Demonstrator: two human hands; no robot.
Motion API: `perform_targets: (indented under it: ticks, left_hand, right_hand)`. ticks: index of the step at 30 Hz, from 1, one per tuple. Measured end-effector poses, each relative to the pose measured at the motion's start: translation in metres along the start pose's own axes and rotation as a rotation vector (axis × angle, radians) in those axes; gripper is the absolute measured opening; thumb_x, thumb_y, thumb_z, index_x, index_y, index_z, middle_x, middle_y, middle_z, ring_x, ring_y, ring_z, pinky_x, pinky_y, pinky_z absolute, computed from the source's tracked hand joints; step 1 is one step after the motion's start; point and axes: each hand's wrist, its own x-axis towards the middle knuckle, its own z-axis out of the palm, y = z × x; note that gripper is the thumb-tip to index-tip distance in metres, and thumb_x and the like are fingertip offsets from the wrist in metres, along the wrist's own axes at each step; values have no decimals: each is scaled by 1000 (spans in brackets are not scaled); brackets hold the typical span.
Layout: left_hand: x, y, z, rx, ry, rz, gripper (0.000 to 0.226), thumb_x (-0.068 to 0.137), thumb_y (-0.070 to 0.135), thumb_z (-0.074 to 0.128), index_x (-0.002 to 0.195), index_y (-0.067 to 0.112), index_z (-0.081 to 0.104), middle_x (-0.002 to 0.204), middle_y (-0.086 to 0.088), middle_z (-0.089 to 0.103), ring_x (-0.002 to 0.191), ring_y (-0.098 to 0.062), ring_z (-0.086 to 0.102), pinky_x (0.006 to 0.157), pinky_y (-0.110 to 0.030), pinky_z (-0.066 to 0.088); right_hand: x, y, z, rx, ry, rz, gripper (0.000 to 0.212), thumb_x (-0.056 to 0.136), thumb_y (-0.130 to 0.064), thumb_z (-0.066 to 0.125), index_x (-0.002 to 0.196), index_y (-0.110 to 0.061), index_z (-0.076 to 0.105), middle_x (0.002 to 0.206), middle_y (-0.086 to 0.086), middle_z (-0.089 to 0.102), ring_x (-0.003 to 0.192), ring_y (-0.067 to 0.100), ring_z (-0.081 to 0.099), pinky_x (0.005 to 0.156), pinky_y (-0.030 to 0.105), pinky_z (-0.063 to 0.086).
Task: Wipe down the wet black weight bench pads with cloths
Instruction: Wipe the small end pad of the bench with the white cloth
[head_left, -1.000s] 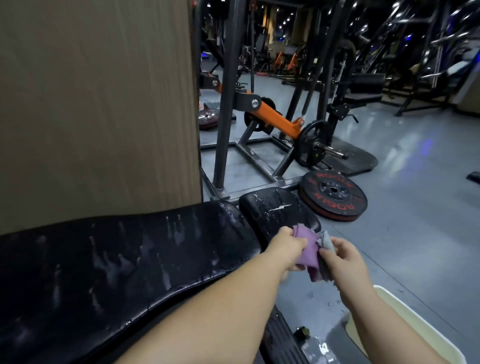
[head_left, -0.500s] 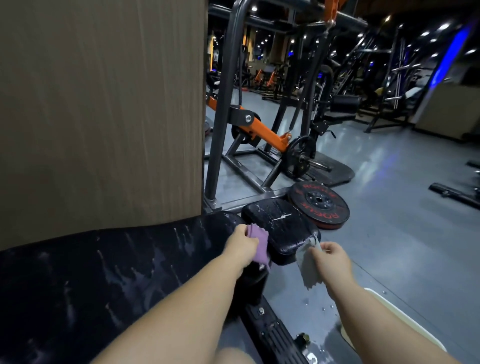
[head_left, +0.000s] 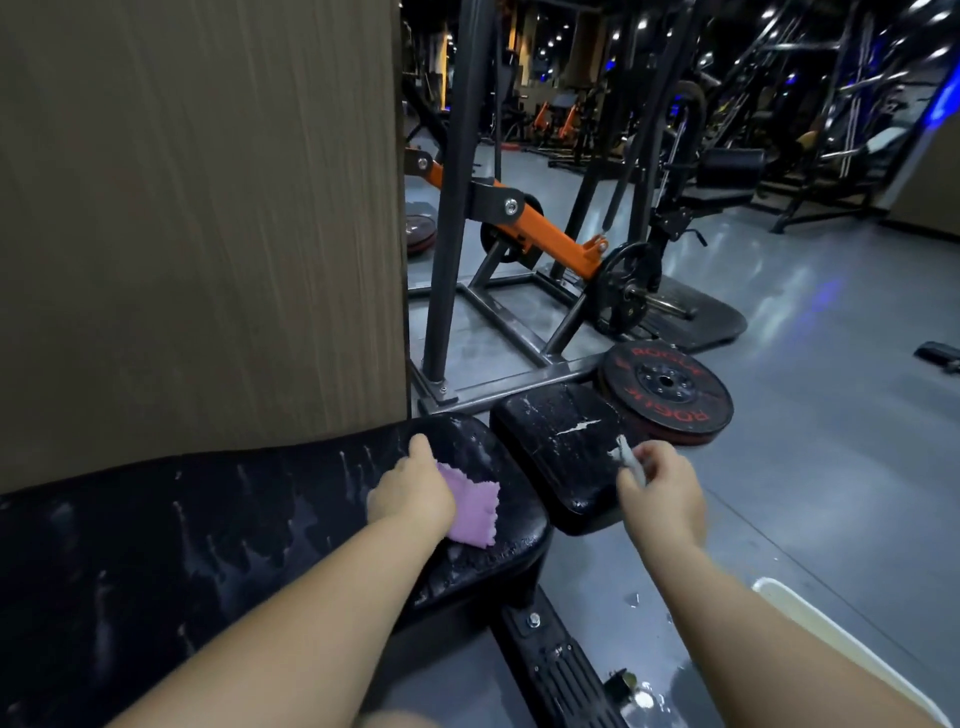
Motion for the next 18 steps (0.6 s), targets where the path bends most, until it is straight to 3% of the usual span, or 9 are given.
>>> perform_targets:
  ticks: [2, 4, 8, 12, 15, 18]
  left_hand:
    - [1, 0, 4, 138, 106, 127, 67, 89, 9, 49, 147, 26, 20, 145, -2, 32, 130, -24, 35, 103, -36, 32]
    - [-1, 7, 10, 206, 140, 342, 71, 87, 15, 56, 147, 30, 23, 150, 6, 22, 134, -21, 24, 108, -35, 22]
    - [-9, 33, 32, 298, -36, 691, 43, 95, 30, 50, 138, 30, 41, 143, 14, 39, 134, -16, 24, 108, -35, 17]
    - [-6, 48, 56, 348, -96, 757, 41, 99, 32, 45, 138, 25, 41, 145, 14, 39, 141, -15, 20, 114, -37, 10]
    - [3, 53, 65, 445, -161, 736, 55, 103, 41, 34, 153, 23, 23, 160, 10, 19, 148, -14, 4, 120, -42, 0]
    - [11, 57, 72, 488, -191, 755, 60, 103, 47, 28, 156, 23, 12, 163, 9, 8, 149, -12, -2, 120, -42, -5]
  right_hand:
    - [1, 7, 14, -57, -66, -71, 12, 82, -19, 58, 90, -29, 60, 84, -7, 54, 79, 20, 55, 63, 33, 44]
    - [1, 12, 29, -66, -155, -133, 16, 84, -23, 62, 99, -28, 65, 95, -5, 56, 89, 20, 56, 71, 31, 44]
    - [-3, 28, 58, -147, -298, -360, 21, 82, -33, 72, 100, -22, 74, 102, -4, 61, 101, 21, 52, 87, 27, 41]
    - [1, 43, 67, -132, -227, -477, 31, 84, -47, 56, 95, -27, 76, 97, -7, 62, 89, 21, 54, 82, 27, 42]
    - [1, 48, 66, -124, -191, -553, 41, 87, -52, 43, 95, -30, 76, 96, -7, 63, 87, 18, 51, 80, 25, 40]
    - [7, 49, 61, -121, -174, -567, 40, 87, -51, 44, 91, -30, 77, 95, -9, 65, 87, 17, 50, 79, 25, 39]
